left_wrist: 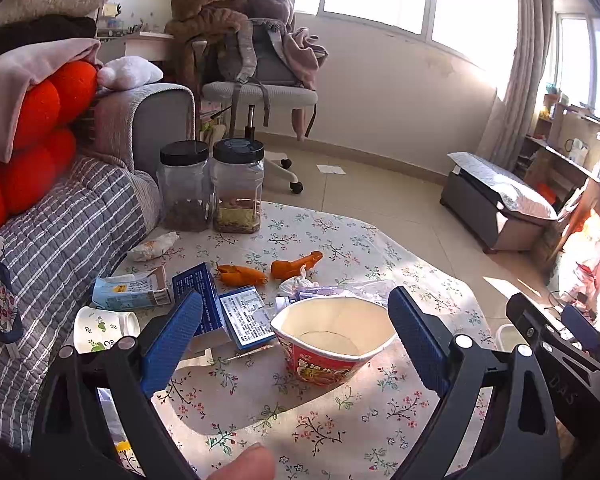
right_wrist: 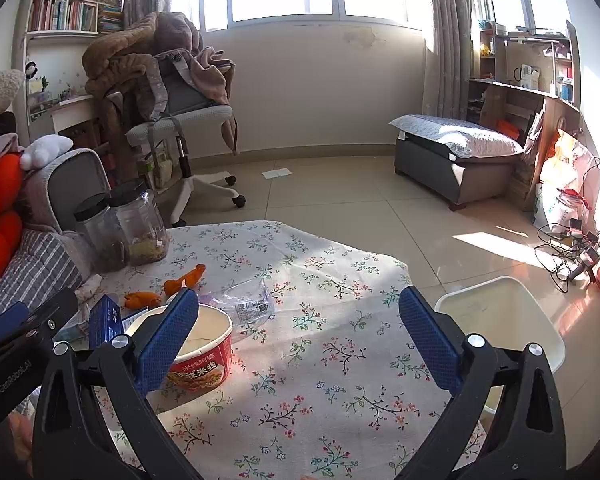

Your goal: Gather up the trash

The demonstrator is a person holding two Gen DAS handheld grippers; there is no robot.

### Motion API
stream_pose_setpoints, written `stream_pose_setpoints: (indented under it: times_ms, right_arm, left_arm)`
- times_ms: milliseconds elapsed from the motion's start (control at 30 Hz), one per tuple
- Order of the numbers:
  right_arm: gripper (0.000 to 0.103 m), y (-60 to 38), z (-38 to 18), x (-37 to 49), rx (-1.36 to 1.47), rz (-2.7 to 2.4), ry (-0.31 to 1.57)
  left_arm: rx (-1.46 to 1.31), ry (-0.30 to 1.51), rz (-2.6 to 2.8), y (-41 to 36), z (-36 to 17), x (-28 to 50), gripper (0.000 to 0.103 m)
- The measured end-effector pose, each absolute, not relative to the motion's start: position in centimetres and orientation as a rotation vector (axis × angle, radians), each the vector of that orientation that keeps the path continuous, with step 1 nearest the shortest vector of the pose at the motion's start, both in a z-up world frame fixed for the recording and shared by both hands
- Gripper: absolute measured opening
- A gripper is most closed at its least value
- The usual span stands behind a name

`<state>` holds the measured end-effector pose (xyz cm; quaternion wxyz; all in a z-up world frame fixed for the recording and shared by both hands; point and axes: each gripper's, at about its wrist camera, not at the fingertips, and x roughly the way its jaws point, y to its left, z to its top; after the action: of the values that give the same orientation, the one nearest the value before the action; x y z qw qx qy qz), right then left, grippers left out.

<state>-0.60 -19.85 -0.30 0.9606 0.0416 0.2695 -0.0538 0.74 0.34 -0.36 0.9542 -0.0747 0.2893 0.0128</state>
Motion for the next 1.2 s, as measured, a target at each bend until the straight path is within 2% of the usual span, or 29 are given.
stream_pose_setpoints:
  times_ms: [1200]
  right_arm:
    - [0.096, -19.42, -0.73, -0.92, 0.086, -0.097, 0.553]
  left_arm:
    - [-0.159, 0.62, 0.032, 0.59, -1.11, 0.93, 0.091]
